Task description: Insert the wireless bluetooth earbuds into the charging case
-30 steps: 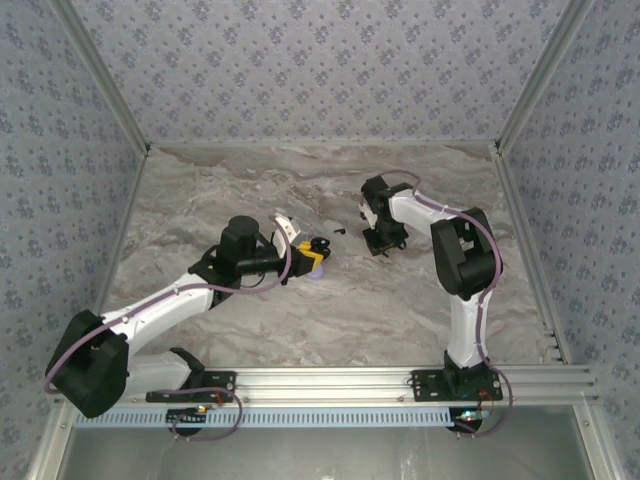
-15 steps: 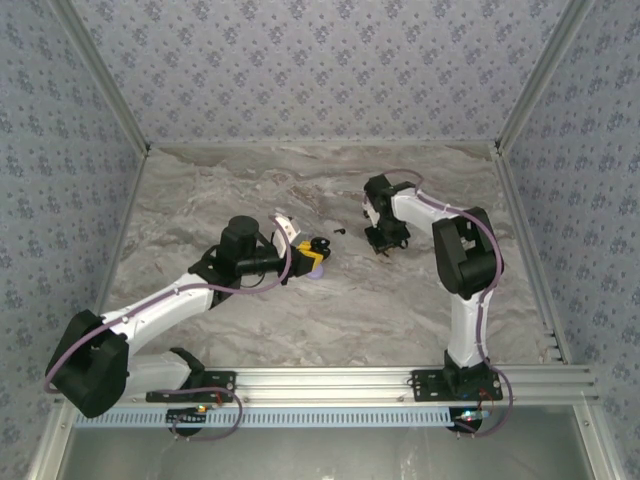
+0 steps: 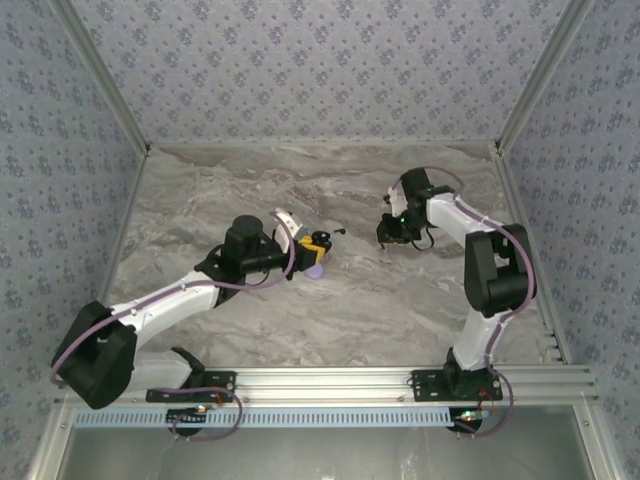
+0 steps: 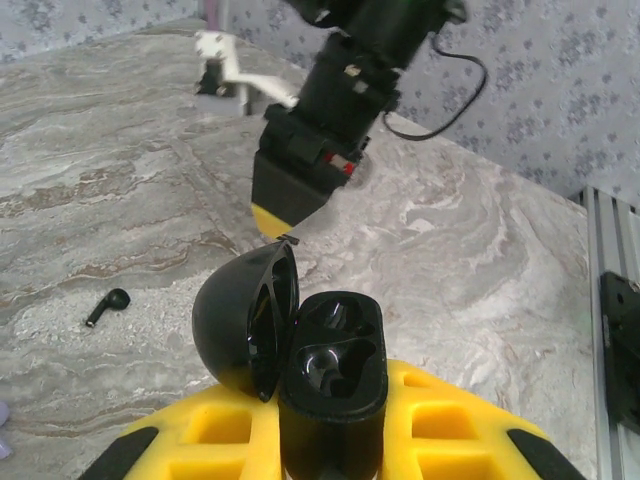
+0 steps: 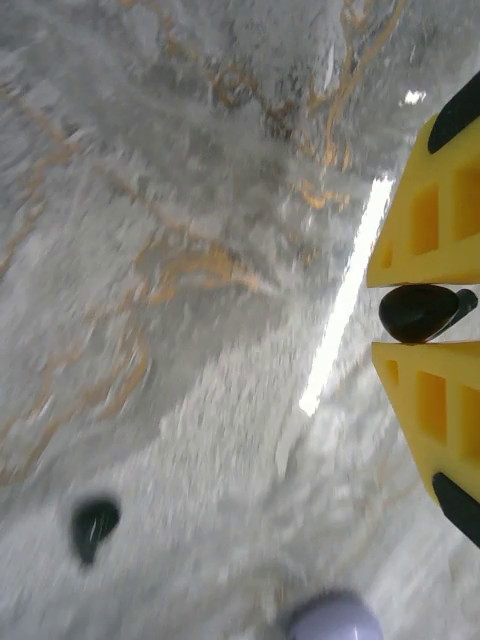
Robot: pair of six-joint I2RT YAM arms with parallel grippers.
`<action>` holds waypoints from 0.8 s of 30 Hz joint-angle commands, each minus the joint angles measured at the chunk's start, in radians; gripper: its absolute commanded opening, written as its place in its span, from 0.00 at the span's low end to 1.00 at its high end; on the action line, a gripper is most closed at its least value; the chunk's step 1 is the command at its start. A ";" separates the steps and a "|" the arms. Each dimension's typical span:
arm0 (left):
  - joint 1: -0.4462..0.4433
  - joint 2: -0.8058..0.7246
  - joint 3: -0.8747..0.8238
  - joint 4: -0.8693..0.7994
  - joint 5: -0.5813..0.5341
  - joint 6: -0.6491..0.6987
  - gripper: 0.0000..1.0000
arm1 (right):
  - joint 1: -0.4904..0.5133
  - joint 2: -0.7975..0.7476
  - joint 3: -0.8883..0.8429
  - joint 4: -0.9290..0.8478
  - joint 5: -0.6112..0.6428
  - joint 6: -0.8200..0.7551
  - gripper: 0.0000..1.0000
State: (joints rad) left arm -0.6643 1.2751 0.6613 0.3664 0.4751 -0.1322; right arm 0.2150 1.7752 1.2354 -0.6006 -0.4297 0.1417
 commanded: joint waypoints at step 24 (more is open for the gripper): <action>-0.048 0.116 0.007 0.327 -0.129 -0.153 0.13 | 0.104 -0.398 -0.057 0.308 -0.383 0.185 0.20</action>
State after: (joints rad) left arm -0.7033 1.3842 0.6609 0.6174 0.3256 -0.2756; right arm 0.2970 1.4075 1.1385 -0.3115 -0.7792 0.3058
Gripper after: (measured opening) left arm 0.195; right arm 0.200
